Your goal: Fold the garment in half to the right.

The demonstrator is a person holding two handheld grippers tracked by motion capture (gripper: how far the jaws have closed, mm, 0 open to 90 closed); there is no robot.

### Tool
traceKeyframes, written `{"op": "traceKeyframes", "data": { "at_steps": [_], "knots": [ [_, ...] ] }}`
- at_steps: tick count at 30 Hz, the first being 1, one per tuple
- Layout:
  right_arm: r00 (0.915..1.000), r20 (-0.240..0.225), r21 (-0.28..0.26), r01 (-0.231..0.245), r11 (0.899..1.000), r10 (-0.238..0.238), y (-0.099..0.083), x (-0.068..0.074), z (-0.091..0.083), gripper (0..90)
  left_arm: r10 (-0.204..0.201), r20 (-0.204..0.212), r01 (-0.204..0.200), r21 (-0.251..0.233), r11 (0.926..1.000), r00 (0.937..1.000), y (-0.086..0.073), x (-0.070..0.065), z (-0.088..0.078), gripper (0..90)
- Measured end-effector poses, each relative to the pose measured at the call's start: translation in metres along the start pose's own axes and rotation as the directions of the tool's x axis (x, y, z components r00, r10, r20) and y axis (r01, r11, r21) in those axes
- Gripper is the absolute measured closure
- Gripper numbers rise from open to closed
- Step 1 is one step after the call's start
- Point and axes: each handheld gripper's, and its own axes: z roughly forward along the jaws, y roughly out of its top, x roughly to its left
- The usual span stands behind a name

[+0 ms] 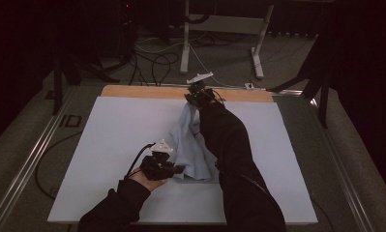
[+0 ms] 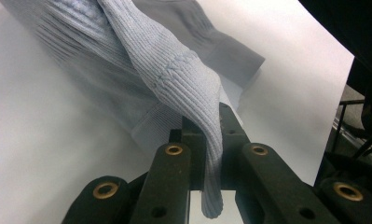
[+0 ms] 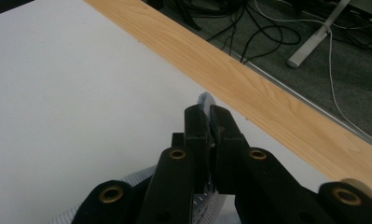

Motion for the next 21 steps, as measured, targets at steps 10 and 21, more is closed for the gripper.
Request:
{"op": "traceKeyframes", "data": {
  "at_steps": [10, 21],
  "knots": [
    [0.9996, -0.003, -0.023, -0.026, 0.999, 0.026, -0.017, -0.018, -0.015, 87.3, 0.033, 0.019, -0.033, 0.024, 0.9991, 0.9993, 0.014, -0.014, 0.018, 85.9],
    [0.9985, -0.011, -0.033, -0.055, 0.998, 0.054, -0.035, -0.033, -0.016, 87.2, 0.045, 0.036, -0.046, 0.045, 0.9979, 0.9984, 0.023, -0.023, 0.040, 85.9]
  ]
}}
